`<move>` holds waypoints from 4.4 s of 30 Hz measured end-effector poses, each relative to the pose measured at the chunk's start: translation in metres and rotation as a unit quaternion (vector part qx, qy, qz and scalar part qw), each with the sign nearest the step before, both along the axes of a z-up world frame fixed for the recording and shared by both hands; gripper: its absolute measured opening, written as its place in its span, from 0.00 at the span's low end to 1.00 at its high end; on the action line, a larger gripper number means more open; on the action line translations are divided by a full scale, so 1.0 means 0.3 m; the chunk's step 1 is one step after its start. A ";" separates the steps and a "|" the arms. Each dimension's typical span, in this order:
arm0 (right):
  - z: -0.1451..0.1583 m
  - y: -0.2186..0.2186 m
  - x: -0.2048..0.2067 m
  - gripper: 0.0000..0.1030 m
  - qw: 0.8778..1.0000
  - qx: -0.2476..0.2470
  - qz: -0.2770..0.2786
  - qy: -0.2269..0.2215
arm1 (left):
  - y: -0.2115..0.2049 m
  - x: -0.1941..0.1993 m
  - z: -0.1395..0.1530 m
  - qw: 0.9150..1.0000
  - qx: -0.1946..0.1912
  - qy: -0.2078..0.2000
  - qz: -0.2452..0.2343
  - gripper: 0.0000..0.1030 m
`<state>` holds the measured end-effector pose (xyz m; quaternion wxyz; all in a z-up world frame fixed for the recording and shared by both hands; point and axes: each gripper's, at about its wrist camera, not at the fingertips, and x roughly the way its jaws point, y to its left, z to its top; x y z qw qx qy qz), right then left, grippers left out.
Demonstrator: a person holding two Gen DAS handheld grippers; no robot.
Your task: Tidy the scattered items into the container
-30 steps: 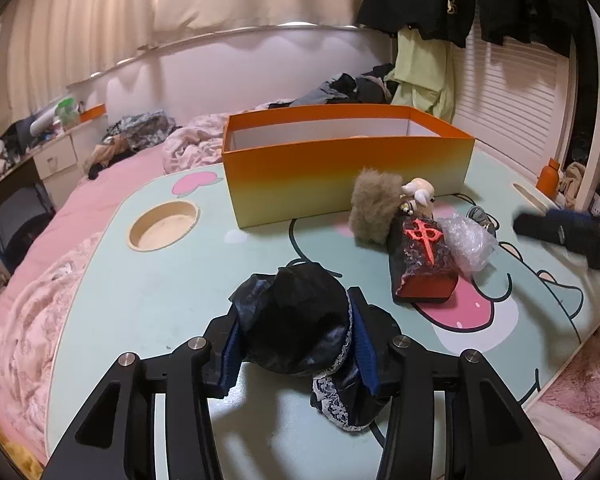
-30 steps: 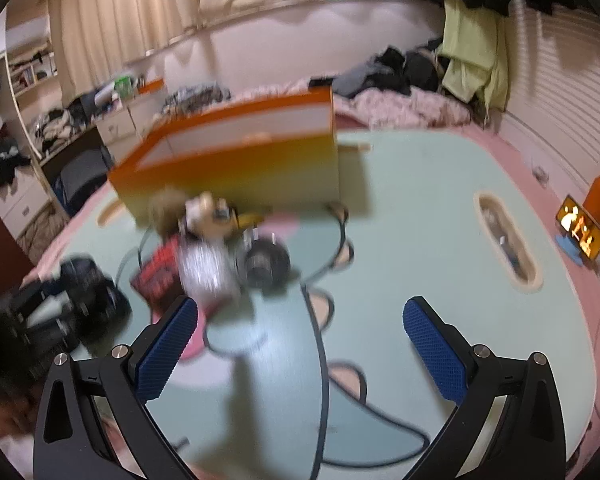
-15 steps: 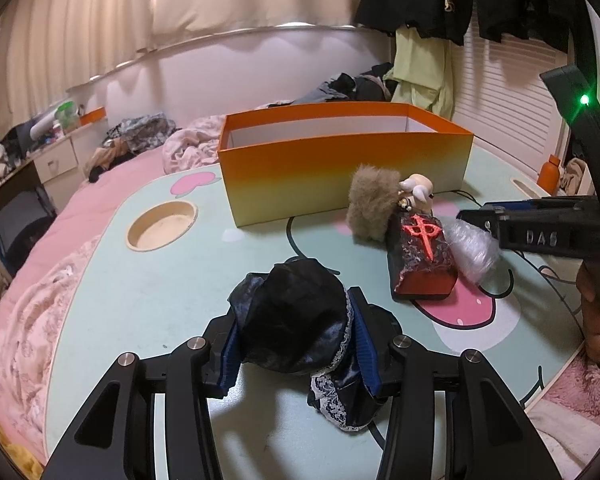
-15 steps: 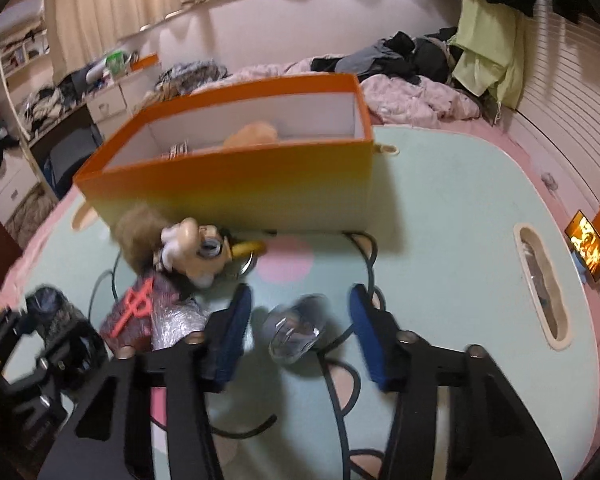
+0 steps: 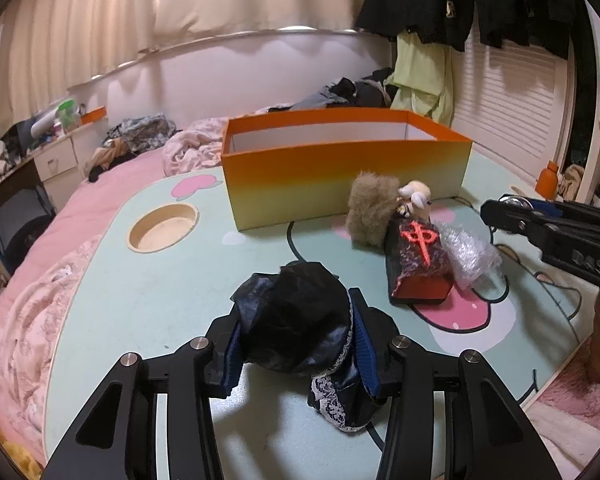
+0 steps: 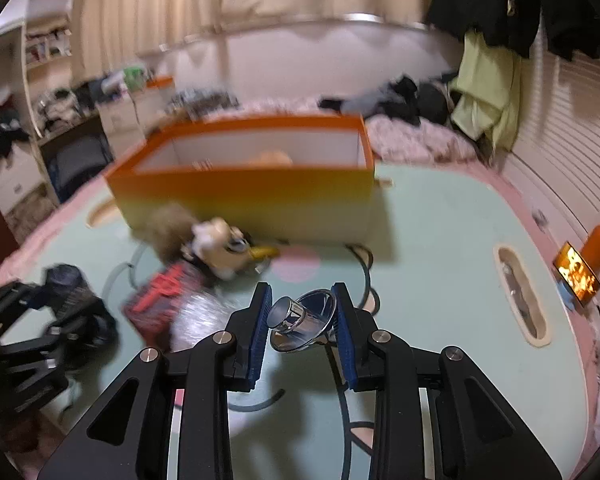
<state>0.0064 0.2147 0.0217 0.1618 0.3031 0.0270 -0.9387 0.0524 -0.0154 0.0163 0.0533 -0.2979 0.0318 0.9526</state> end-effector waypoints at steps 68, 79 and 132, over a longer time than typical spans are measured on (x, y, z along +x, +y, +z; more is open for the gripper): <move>0.241 -0.066 -0.423 0.74 0.995 -0.081 0.037 -0.052 | -0.060 -0.423 0.345 0.998 0.049 -0.006 0.029 0.97; 0.115 0.008 -0.086 0.78 0.997 -0.043 0.033 -0.055 | -0.032 -0.111 0.099 0.997 0.038 -0.066 0.011 0.99; 0.027 -0.067 -0.021 0.76 0.993 -0.025 0.075 -0.085 | 0.042 -0.085 -0.038 0.995 0.002 -0.098 -0.015 1.00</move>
